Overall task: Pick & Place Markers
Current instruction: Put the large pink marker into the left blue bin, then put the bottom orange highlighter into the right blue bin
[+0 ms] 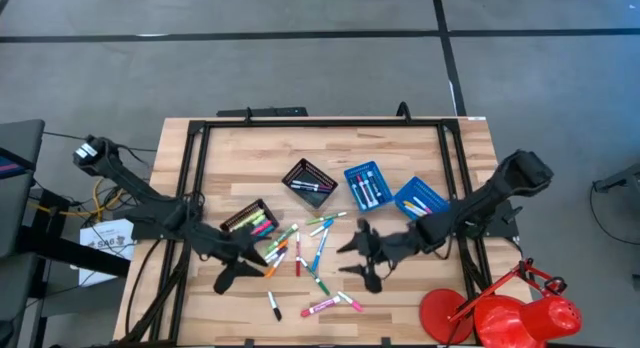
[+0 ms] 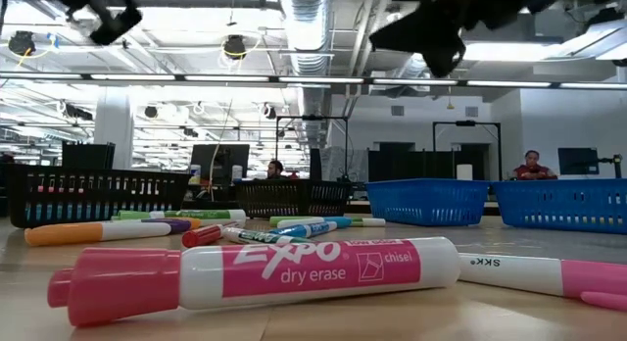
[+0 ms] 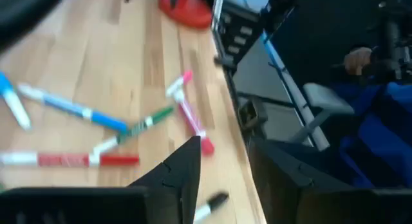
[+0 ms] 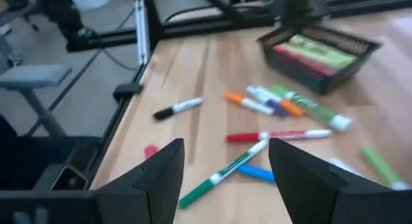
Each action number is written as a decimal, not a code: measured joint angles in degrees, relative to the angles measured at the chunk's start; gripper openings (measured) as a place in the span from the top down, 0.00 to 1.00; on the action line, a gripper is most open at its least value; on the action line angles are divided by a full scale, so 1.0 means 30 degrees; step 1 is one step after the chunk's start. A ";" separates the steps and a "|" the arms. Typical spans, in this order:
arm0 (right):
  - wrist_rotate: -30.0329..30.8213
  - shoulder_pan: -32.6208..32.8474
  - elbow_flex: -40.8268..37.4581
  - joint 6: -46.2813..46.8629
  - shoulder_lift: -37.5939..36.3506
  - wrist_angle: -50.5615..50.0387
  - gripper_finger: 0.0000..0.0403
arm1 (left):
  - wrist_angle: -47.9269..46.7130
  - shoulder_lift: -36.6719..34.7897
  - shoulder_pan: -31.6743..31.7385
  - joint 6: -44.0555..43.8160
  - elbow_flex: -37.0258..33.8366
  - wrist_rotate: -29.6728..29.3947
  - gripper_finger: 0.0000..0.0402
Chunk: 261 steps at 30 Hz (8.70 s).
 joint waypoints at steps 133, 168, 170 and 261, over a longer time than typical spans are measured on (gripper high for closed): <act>1.2125 0.0419 1.7507 1.3327 0.6406 -3.2065 0.81 | 0.1181 0.7703 -0.2529 -0.4276 0.0657 -0.4518 0.71; 1.1487 -0.0806 1.7493 1.3316 0.6421 -3.1102 0.82 | 0.2767 1.2427 -0.2259 -0.5789 -0.0690 -0.8243 0.91; 1.1487 -0.0805 1.7493 1.3316 0.6421 -3.1102 0.82 | 0.2759 1.2378 -0.2259 -0.5845 -0.0683 -0.8224 0.91; -0.3807 -0.7284 -0.2635 -0.5155 0.0641 0.8415 0.68 | 0.6350 0.2919 1.0192 1.2747 -0.0311 0.1933 0.88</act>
